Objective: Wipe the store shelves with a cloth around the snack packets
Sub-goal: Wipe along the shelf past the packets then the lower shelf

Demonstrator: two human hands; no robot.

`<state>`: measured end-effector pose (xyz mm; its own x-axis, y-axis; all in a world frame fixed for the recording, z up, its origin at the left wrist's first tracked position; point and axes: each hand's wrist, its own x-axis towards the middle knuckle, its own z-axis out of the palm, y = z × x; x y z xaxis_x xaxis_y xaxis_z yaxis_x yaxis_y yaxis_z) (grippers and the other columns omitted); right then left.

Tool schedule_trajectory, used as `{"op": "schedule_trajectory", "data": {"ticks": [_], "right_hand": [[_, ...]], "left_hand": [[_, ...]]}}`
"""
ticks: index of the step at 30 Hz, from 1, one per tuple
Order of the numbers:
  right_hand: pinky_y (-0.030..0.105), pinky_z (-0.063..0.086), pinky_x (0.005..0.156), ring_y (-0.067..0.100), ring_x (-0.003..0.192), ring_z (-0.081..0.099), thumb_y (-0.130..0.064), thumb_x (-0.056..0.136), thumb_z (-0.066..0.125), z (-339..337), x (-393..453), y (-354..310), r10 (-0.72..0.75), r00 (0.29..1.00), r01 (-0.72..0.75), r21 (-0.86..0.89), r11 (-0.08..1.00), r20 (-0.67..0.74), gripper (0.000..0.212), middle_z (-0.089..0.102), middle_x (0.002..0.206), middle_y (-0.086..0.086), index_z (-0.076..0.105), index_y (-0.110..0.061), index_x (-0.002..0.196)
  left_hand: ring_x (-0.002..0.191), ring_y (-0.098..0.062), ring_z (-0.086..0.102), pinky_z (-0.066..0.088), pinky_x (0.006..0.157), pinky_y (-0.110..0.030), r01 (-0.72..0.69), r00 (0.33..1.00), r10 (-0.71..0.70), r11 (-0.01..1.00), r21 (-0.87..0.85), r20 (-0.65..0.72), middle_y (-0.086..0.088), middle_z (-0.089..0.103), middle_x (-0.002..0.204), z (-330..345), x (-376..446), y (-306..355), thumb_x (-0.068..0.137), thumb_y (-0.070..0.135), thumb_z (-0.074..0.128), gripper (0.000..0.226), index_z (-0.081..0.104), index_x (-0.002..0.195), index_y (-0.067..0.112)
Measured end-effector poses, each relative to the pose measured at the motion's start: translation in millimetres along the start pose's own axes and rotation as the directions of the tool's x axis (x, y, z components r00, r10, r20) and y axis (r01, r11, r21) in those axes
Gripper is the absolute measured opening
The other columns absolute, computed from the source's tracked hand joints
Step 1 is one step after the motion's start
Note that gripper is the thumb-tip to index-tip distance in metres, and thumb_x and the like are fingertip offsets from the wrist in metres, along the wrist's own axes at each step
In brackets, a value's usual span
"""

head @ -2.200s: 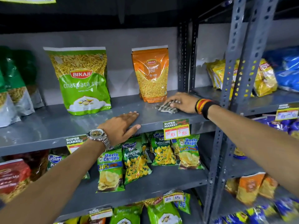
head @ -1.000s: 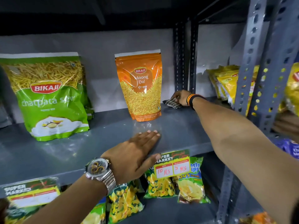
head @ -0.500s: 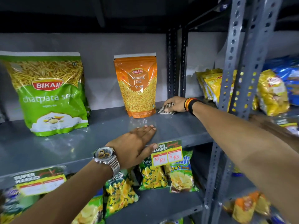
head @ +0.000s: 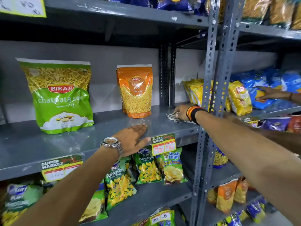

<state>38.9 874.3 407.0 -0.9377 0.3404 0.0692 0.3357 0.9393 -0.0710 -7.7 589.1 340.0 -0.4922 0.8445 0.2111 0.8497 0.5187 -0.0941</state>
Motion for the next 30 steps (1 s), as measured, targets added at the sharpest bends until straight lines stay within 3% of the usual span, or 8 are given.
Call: {"op": "schedule_trajectory", "data": {"ticks": [5, 11, 13, 14, 17, 24, 27, 30], "right_hand": [[0.036, 0.039, 0.106, 0.021, 0.123, 0.051, -0.032, 0.098, 0.049, -18, -31, -17, -0.223, 0.964, 0.204, 0.131, 0.970, 0.146, 0.034, 0.052, 0.135, -0.004, 0.055, -0.025, 0.131], [0.025, 0.039, 0.086, 0.020, 0.107, 0.055, -0.023, 0.098, 0.050, 1, -28, -9, -0.158, 0.987, 0.162, 0.170, 0.972, -0.035, 0.029, 0.060, 0.130, 0.007, 0.061, -0.023, 0.125], [0.029, 0.042, 0.090, 0.022, 0.106, 0.056, -0.029, 0.098, 0.049, 15, -30, -17, -0.217, 0.974, 0.224, 0.130, 0.966, -0.066, 0.030, 0.060, 0.124, 0.007, 0.060, -0.029, 0.126], [0.032, 0.044, 0.092, 0.019, 0.104, 0.057, -0.033, 0.097, 0.049, 17, -37, -23, -0.287, 0.956, 0.293, 0.129, 0.947, -0.060, 0.030, 0.058, 0.118, 0.002, 0.058, -0.033, 0.126], [0.018, 0.045, 0.084, -0.001, 0.093, 0.054, -0.032, 0.096, 0.052, 4, -63, -35, -0.459, 0.886, 0.420, 0.298, 0.857, 0.072, 0.032, 0.052, 0.102, -0.019, 0.059, -0.032, 0.128], [0.033, 0.039, 0.099, 0.026, 0.119, 0.053, -0.026, 0.098, 0.050, 11, -33, -13, -0.260, 0.960, 0.277, 0.219, 0.936, -0.106, 0.028, 0.057, 0.125, 0.007, 0.062, -0.030, 0.123], [0.036, 0.042, 0.095, 0.023, 0.106, 0.055, -0.033, 0.097, 0.050, 22, -51, -20, -0.319, 0.941, 0.336, 0.178, 0.925, -0.115, 0.030, 0.055, 0.110, 0.002, 0.060, -0.035, 0.125], [0.030, 0.047, 0.090, 0.013, 0.100, 0.057, -0.040, 0.095, 0.051, 14, -79, -19, -0.467, 0.884, 0.448, 0.283, 0.848, -0.002, 0.028, 0.054, 0.107, -0.006, 0.059, -0.042, 0.122]], "left_hand": [[0.147, -0.020, 0.032, 0.030, 0.119, -0.039, 0.034, 0.999, -0.033, 0.999, 0.017, -0.019, -0.004, 0.026, 0.164, -6, -37, -29, 0.082, 0.082, -0.006, 0.102, 0.018, 0.159, 0.020], [0.147, -0.018, 0.032, 0.029, 0.117, -0.035, 0.047, 0.998, -0.045, 0.998, 0.031, -0.043, -0.001, 0.025, 0.165, -1, -62, -40, 0.088, 0.075, -0.001, 0.091, 0.014, 0.159, 0.022], [0.148, -0.017, 0.030, 0.026, 0.118, -0.033, 0.045, 0.998, -0.044, 0.999, 0.027, -0.055, 0.000, 0.024, 0.165, -1, -64, -38, 0.087, 0.073, -0.002, 0.090, 0.014, 0.159, 0.021], [0.148, -0.017, 0.030, 0.026, 0.118, -0.032, 0.040, 0.997, -0.039, 0.999, 0.027, -0.060, 0.000, 0.024, 0.165, -2, -64, -38, 0.087, 0.073, -0.002, 0.091, 0.015, 0.159, 0.021], [0.148, -0.018, 0.031, 0.026, 0.118, -0.032, 0.031, 0.997, -0.029, 0.999, 0.031, -0.073, -0.002, 0.026, 0.164, 0, -62, -40, 0.095, 0.065, 0.011, 0.079, 0.016, 0.159, 0.018], [0.148, -0.017, 0.029, 0.024, 0.118, -0.031, 0.033, 0.997, -0.032, 0.999, 0.020, -0.077, -0.002, 0.027, 0.164, 0, -61, -39, 0.098, 0.060, 0.018, 0.074, 0.019, 0.159, 0.018], [0.148, -0.017, 0.029, 0.020, 0.118, -0.028, 0.028, 0.995, -0.025, 0.999, 0.030, -0.094, -0.004, 0.028, 0.164, 0, -64, -34, 0.100, 0.057, 0.022, 0.071, 0.021, 0.158, 0.016], [0.149, -0.017, 0.027, 0.017, 0.117, -0.025, 0.029, 0.996, -0.026, 0.999, 0.029, -0.089, -0.003, 0.026, 0.164, 0, -64, -34, 0.102, 0.056, 0.024, 0.069, 0.020, 0.159, 0.017]]}}
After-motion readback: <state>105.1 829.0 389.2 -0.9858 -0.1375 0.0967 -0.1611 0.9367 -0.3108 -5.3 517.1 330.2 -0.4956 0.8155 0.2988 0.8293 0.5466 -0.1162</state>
